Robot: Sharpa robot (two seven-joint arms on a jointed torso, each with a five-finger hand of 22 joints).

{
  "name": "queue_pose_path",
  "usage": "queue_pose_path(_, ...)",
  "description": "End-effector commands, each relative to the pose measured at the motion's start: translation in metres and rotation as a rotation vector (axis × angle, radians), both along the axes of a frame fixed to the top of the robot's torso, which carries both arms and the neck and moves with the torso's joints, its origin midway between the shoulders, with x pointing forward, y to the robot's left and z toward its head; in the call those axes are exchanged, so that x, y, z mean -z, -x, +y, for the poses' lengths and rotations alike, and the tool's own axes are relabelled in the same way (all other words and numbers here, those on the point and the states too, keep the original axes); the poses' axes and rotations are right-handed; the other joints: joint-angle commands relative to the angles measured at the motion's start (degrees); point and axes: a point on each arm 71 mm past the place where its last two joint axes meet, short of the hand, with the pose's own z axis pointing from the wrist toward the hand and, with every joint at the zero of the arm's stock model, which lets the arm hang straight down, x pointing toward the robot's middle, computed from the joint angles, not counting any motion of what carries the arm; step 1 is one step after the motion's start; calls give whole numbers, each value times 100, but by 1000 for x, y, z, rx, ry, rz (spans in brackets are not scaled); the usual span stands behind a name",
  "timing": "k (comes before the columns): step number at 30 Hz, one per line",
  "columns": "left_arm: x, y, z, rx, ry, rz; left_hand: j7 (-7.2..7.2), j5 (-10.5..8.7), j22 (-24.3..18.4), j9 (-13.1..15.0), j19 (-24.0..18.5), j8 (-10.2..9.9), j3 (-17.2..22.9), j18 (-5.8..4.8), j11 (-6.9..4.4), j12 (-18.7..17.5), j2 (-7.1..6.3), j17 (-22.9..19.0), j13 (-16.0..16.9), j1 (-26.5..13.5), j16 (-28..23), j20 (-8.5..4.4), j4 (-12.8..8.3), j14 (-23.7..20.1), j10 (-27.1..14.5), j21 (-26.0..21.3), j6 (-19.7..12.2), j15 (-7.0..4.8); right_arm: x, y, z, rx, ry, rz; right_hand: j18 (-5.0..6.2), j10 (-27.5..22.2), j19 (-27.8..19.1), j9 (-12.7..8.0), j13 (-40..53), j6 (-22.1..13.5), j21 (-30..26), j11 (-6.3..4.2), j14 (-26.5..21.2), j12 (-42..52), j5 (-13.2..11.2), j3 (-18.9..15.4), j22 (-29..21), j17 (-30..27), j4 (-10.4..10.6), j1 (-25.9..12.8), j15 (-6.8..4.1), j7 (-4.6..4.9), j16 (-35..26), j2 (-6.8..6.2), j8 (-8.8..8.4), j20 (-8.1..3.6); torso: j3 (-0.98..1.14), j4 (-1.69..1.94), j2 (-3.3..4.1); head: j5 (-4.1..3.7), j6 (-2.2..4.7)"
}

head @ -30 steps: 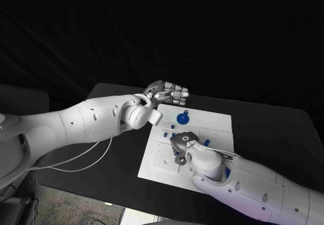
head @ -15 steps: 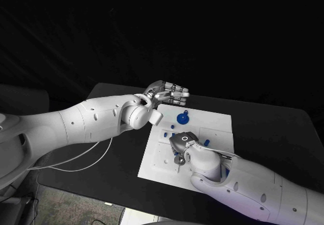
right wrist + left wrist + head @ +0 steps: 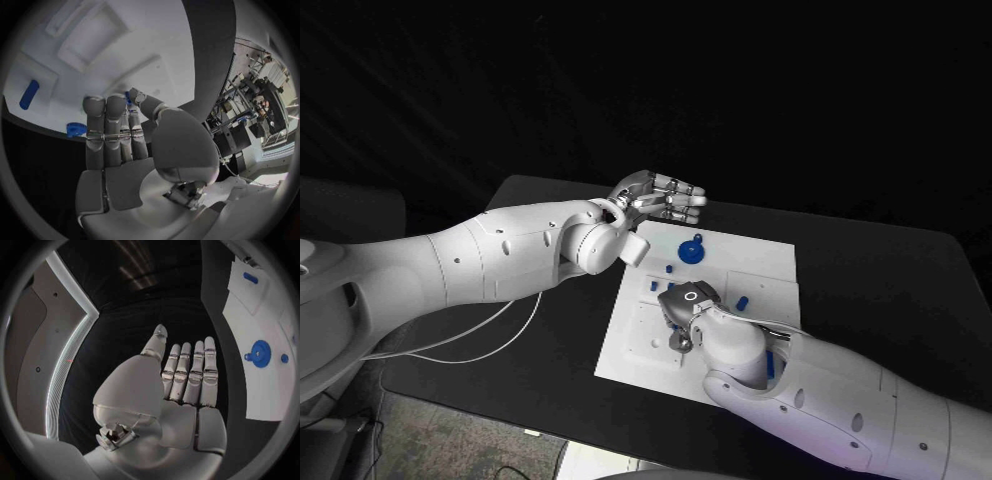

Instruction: Assemble the parts on the task board

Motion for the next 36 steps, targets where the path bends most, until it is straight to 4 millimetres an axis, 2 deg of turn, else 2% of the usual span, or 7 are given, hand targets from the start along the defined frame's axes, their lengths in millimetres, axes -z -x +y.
queue_pose_path(1,-1,1,-3,20,10,3,24,-10,-7,-5,1,-8,-5,3,-2,-1,39,-4,-1,8,-4,30,29,-40,-24,15,-30,7,7,3,0,-11,19,21,105,68,79,9,1,23,-17,-38,-33,16,38,0,292,7,-40,3,-6,10,-27,46,38,-28,3,-3,1,4,0)
queue_pose_path(11,-1,1,-3,25,8,8,24,-10,-7,-5,1,-8,-5,3,-2,-1,39,-4,-1,8,-4,30,29,-40,-24,15,-30,7,6,2,1,-10,-14,25,117,52,72,5,-1,9,-121,-33,-35,14,28,-1,260,-6,-32,-11,-3,16,-42,43,36,-26,7,-5,0,7,0)
queue_pose_path(16,0,1,-4,29,7,12,24,-10,-7,-5,1,-8,-5,3,-2,-1,39,-4,-1,8,-4,30,29,-40,-24,15,-30,7,7,2,1,-12,-34,31,139,-127,57,-33,-7,-159,-223,24,-53,11,32,3,224,-26,-1,7,33,67,-50,25,30,1,7,-5,0,7,0)
queue_pose_path(25,0,1,-4,39,2,21,26,-13,-7,-5,-5,-8,-9,3,1,-1,30,-4,-1,8,-4,32,39,-49,-30,13,-37,8,6,0,0,-12,-68,29,194,-331,46,-48,-9,-408,-402,83,-80,12,6,-106,148,-69,123,15,80,120,-33,-145,33,59,5,-4,1,7,3)
queue_pose_path(29,1,2,-4,42,0,24,27,-15,-7,-5,-6,-8,-14,2,1,-1,25,-4,0,5,-4,33,46,-52,-30,13,-41,8,5,0,-1,-11,-84,22,205,-365,59,-48,-10,-475,-482,97,-83,11,5,-81,98,-100,173,18,86,132,-30,-236,32,66,6,-1,0,6,4)
queue_pose_path(36,1,2,-3,46,-2,28,27,-15,-7,-5,-6,-8,-14,2,1,-1,25,-4,0,5,-4,33,46,-52,-30,13,-41,8,5,-1,-2,-6,-99,15,235,-566,61,-68,-14,-789,-670,155,-89,10,-4,9,4,-150,271,-43,119,168,-41,-432,26,91,5,-3,0,6,1)
